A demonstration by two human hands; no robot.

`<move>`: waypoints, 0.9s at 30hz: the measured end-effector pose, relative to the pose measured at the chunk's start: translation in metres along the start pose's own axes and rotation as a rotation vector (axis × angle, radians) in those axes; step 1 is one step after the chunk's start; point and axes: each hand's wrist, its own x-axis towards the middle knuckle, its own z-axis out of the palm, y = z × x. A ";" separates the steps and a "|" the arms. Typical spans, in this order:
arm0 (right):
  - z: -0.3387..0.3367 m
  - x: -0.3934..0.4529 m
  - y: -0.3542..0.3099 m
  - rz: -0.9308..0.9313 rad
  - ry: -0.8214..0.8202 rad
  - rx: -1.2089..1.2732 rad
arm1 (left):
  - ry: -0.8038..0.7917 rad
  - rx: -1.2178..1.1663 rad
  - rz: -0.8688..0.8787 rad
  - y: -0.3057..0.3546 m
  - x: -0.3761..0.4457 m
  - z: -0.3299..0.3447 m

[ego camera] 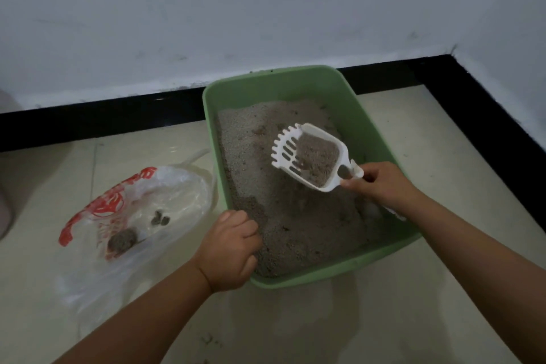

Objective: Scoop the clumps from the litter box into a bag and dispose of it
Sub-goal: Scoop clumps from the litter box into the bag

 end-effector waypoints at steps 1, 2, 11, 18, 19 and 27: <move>0.000 -0.003 -0.002 0.002 -0.012 -0.016 | -0.006 0.010 -0.003 0.000 0.000 0.000; 0.000 -0.005 -0.005 0.004 -0.026 -0.023 | -0.010 0.019 -0.005 0.000 0.000 0.000; 0.006 -0.009 -0.010 0.014 -0.043 -0.113 | -0.019 0.048 -0.002 0.000 0.001 -0.002; 0.009 -0.013 -0.010 0.040 -0.057 -0.132 | -0.028 0.074 -0.008 0.002 0.001 -0.003; 0.009 -0.013 -0.010 0.045 -0.058 -0.116 | -0.031 0.075 -0.006 0.001 0.001 -0.003; 0.017 -0.015 -0.030 0.027 -0.077 -0.168 | 0.001 0.046 -0.074 -0.007 -0.010 -0.020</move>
